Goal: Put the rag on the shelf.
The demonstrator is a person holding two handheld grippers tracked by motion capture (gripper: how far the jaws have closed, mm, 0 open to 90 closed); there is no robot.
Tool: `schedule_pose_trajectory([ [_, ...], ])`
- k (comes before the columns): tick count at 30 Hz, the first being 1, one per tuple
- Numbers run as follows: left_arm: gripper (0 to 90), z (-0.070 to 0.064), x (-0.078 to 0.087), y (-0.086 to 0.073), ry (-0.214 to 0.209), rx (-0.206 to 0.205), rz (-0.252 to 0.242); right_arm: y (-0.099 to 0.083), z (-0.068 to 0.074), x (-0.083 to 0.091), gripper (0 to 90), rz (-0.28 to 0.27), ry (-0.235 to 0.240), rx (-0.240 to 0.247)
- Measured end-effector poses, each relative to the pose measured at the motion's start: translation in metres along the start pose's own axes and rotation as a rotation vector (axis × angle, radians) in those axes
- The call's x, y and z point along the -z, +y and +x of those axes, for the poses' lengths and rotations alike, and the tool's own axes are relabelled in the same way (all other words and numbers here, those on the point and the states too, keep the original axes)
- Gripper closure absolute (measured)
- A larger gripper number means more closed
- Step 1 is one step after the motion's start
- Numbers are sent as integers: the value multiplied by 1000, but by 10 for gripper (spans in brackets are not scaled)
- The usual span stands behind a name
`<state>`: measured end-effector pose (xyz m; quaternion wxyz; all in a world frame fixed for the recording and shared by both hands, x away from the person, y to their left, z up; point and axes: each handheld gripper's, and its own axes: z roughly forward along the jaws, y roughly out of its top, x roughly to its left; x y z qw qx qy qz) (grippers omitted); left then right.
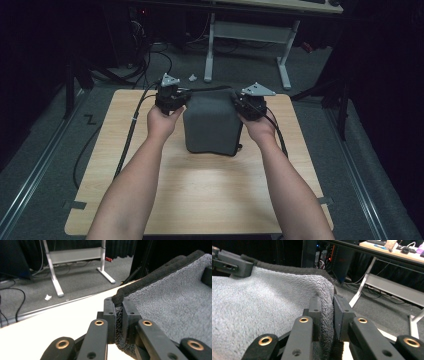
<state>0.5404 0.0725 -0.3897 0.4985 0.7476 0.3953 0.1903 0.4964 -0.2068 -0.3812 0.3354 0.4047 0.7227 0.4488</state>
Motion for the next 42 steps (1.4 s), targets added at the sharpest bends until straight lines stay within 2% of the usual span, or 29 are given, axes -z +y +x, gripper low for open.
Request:
schedule_pose_trajectory([
  [3,834,0,-1,-4,-5,5,10,-3,-1,0,784,6,13,-17],
  [8,837,0,-3,-10,-7,13,30,-11,-2,-2,785,37,12,-11],
  [10,837,0,-6,-15,-11,16,43,-15,-3,-3,788,45,14,-27],
  [12,837,3,-7,-21,-14,28,52,-19,-6,-4,797,44,23,-69],
  [16,837,8,-10,-30,-32,48,60,-25,-11,-6,804,50,30,-107],
  [20,839,7,-15,-36,-36,56,75,-30,-7,-7,854,56,30,-99],
  [22,839,9,-16,-39,-53,75,78,-31,-7,-7,856,61,29,-91],
  [26,839,7,-20,-45,-65,79,93,-35,-9,-7,856,71,39,-98],
  [31,839,9,-25,-55,-74,100,121,-49,-10,-13,855,105,42,-99],
  [34,839,9,-27,-59,-78,104,128,-55,-10,-15,851,110,52,-129],
  [38,838,8,-28,-62,-83,108,136,-60,-11,-17,838,115,56,-144],
  [42,832,8,-27,-64,-97,118,140,-61,-14,-18,753,118,58,-175],
])
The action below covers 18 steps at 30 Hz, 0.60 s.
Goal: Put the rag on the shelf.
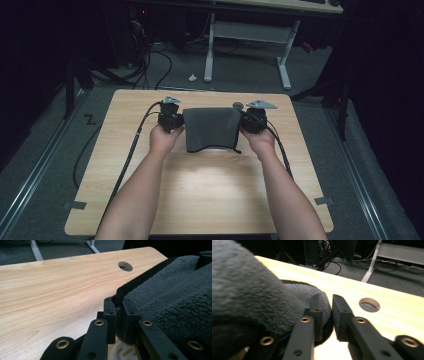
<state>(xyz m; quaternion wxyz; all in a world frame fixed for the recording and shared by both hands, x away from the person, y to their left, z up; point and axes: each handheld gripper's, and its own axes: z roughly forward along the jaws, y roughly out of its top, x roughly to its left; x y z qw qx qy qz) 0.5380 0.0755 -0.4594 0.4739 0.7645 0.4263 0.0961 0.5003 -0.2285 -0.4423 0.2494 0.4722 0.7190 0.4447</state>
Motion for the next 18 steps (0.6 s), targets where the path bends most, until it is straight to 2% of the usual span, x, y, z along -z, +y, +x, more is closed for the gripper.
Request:
schedule_pose_trajectory([
  [3,821,-1,1,-1,-8,5,4,-1,-4,1,701,-2,0,-14],
  [7,796,0,3,-2,-6,15,6,-1,-4,2,659,2,-16,-5],
  [11,777,-1,5,-2,1,4,12,0,-6,3,591,7,-30,-12],
  [15,745,-1,6,-3,41,-12,22,-1,-7,5,578,2,-47,-13],
  [18,742,2,8,-5,51,-5,27,0,-9,8,564,-2,-69,-2],
])
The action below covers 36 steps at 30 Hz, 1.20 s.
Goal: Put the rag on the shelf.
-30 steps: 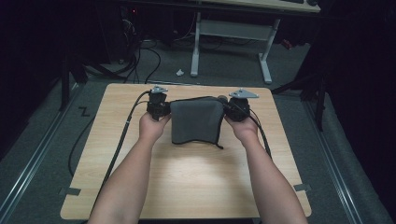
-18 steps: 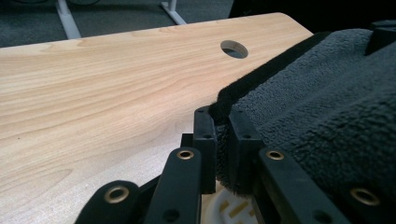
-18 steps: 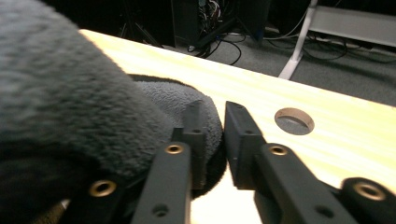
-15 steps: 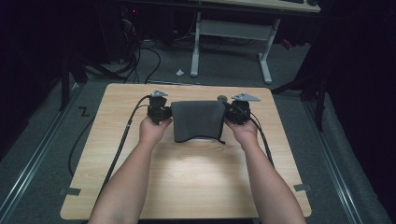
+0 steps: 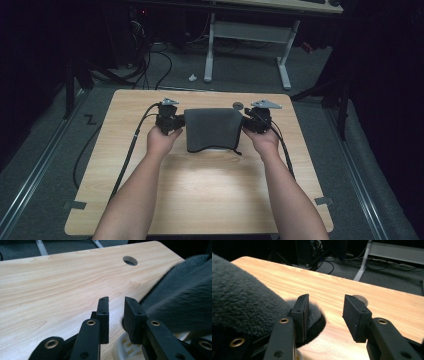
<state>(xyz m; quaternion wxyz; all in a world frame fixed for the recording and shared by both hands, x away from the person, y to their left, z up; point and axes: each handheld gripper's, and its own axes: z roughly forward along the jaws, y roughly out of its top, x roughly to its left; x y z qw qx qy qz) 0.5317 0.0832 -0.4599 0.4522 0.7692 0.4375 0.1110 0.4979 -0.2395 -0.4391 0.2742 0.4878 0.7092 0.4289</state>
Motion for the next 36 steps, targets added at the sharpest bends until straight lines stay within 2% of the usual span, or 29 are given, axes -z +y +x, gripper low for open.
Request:
schedule_pose_trajectory([
  [7,731,4,6,-3,13,16,-12,3,-9,7,539,-13,-29,-11],
  [12,703,7,12,-3,27,21,-32,3,-13,10,537,-5,-51,-1],
  [16,689,9,19,-6,38,16,-38,2,-15,14,554,-2,-45,4],
  [20,662,14,30,-9,51,2,-54,-2,-14,22,558,-13,-61,19],
  [22,651,16,39,-12,54,13,-77,-5,-13,28,551,-25,-64,16],
  [24,636,17,46,-17,59,14,-84,-9,-12,33,532,-12,-53,13],
  [26,632,16,55,-24,44,11,-92,-15,-10,40,529,-31,-46,24],
  [27,632,14,59,-30,41,8,-106,-17,-9,44,526,-23,-49,32],
  [30,627,8,71,-52,41,-15,-105,-27,-5,56,519,-27,-43,31],
  [31,623,7,76,-60,40,-13,-108,-30,-4,59,516,-17,-35,30],
  [34,611,3,90,-81,34,3,-121,-44,0,72,517,-40,-32,35],
  [36,607,0,99,-92,27,-7,-126,-51,4,79,511,-22,-35,40],
])
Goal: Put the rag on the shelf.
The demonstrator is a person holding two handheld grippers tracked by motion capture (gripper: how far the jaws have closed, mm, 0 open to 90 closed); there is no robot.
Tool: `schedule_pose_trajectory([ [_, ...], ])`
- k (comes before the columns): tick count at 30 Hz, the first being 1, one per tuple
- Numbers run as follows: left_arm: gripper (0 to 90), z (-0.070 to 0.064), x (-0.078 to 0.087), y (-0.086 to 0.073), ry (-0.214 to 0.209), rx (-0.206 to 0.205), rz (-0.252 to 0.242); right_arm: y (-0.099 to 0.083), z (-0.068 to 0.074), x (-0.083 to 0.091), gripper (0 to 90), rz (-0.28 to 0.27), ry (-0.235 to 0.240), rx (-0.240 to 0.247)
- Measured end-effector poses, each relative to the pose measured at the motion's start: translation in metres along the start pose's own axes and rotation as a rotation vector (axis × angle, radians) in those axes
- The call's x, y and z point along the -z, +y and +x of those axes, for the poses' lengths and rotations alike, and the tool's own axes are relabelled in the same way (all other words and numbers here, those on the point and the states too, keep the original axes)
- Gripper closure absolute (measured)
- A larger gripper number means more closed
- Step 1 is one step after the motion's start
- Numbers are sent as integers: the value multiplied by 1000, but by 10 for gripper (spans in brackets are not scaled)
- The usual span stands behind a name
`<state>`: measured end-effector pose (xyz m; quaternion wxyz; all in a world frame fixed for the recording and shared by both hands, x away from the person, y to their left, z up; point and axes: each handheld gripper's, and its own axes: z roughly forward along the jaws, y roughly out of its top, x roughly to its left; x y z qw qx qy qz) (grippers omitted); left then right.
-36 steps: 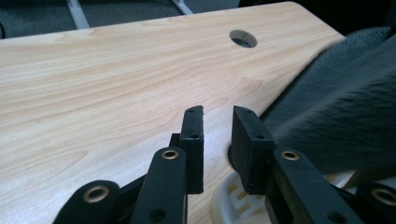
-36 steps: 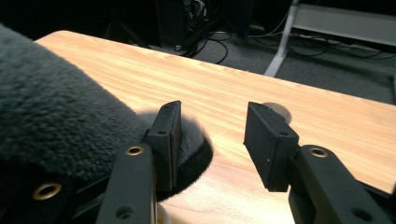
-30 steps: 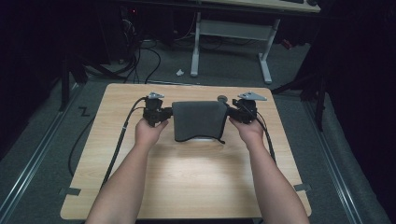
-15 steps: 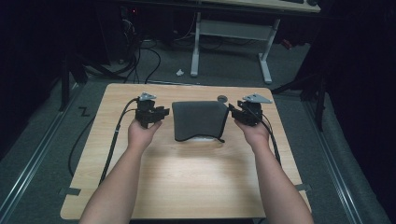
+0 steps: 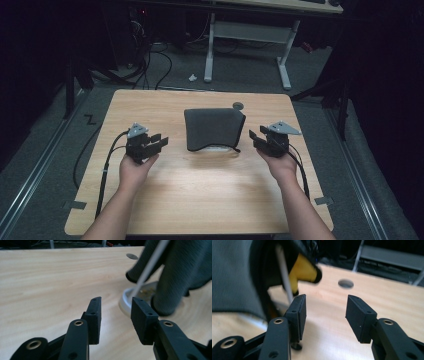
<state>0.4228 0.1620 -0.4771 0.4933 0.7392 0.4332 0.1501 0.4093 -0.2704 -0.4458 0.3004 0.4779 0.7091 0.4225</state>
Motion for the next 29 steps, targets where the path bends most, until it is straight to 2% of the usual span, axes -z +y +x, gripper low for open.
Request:
schedule_pose_trajectory([
  [2,601,-3,10,-9,0,-14,-1,-9,5,10,512,-29,4,6],
  [6,584,-10,27,-27,-10,-19,19,-29,17,26,507,-24,14,30],
  [8,577,-15,36,-37,-15,-37,36,-39,22,33,505,-28,19,27],
  [10,569,-21,45,-47,-12,-57,52,-50,29,40,506,-22,21,47],
  [12,564,-27,54,-56,-13,-75,68,-61,35,47,510,-13,32,37],
  [13,557,-30,60,-61,-18,-73,66,-66,38,50,510,-7,43,20],
  [15,544,-36,73,-75,-39,-55,50,-76,44,55,509,14,46,16],
  [16,538,-39,80,-85,-38,-63,33,-82,48,59,508,20,34,17],
  [17,547,-41,84,-94,-16,-77,43,-89,51,63,511,12,23,24],
  [18,558,-42,84,-98,-10,-92,94,-97,52,67,520,10,15,27],
  [19,545,-43,82,-100,-7,-118,131,-102,53,69,512,32,13,35],
  [20,540,-43,82,-102,3,-130,128,-107,53,69,509,61,14,46],
  [22,543,-42,79,-100,-8,-115,135,-112,51,68,509,83,9,43],
  [24,541,-42,77,-98,-28,-98,112,-114,49,66,509,106,5,34],
  [26,539,-43,76,-98,-23,-115,114,-113,47,66,508,97,-1,21],
  [29,538,-44,75,-101,-32,-113,126,-111,48,66,508,85,-2,17],
])
